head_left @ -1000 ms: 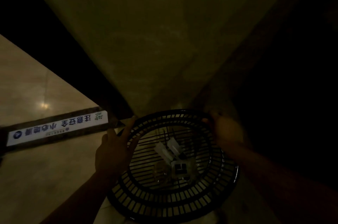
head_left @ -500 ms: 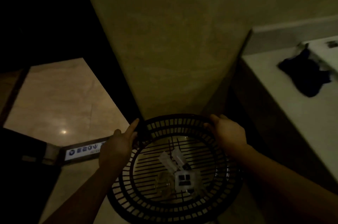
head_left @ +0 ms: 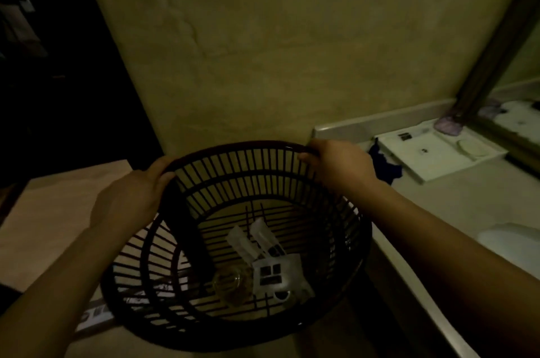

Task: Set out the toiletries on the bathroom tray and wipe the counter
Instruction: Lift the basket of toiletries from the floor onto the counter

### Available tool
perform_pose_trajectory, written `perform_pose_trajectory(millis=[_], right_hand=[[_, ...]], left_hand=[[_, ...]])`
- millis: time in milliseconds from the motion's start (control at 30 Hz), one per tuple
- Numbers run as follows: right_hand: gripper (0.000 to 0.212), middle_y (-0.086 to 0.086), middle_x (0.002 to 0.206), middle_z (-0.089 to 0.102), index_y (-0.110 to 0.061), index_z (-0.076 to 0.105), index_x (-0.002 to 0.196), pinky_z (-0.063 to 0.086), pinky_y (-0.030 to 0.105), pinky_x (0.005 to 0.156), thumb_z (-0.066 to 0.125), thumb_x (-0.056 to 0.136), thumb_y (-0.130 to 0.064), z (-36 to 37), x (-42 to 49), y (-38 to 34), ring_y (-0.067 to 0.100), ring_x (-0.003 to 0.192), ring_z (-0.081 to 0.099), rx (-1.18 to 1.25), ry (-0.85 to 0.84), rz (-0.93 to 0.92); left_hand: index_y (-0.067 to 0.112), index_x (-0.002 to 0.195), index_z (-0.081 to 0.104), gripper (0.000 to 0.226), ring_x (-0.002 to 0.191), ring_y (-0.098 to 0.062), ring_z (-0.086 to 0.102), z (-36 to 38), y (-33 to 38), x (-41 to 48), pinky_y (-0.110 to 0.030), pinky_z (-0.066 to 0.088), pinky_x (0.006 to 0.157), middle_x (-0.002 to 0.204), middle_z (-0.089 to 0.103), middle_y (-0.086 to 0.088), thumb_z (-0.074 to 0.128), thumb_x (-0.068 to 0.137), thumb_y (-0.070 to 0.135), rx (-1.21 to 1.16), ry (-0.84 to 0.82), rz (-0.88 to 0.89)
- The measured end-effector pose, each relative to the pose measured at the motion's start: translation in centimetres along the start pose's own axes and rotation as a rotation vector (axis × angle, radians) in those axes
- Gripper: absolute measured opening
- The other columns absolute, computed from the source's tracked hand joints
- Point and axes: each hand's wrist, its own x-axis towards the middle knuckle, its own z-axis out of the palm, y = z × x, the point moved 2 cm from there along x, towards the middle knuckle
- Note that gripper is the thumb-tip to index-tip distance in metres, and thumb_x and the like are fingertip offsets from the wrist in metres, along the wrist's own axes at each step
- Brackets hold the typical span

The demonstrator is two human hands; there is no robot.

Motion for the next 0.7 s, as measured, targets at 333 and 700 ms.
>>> perform_pose_trajectory(millis=[333,700], right_hand=[[0.031,-0.008,0.069,0.057,-0.031,0.066,0.108,0.043,0.027,0.055,0.049,0.094,-0.053,-9.0,0.6,7.4,0.012,0.064,0.056,-0.032,0.105,0.067],[0.032,-0.009,0.076,0.06,-0.032,0.064,0.113,0.035,0.022,0.049,0.048,0.095,-0.053,-12.6,1.9,17.2,0.008,0.066,0.058,-0.102,0.116,0.2]], left_hand=[[0.043,0.144,0.032,0.053,0.103,-0.035,0.059,-4.4,10.0,5.7,-0.045,0.052,0.082,0.123,0.061,-0.017,0.016,0.097,0.06,-0.022,-0.044,0.045],[0.042,0.138,0.039,0.045,0.09,-0.029,0.062,-1.1,20.0,13.6,-0.041,0.054,0.074,0.109,0.067,-0.009,0.023,0.099,0.057,-0.166,-0.051,0.16]])
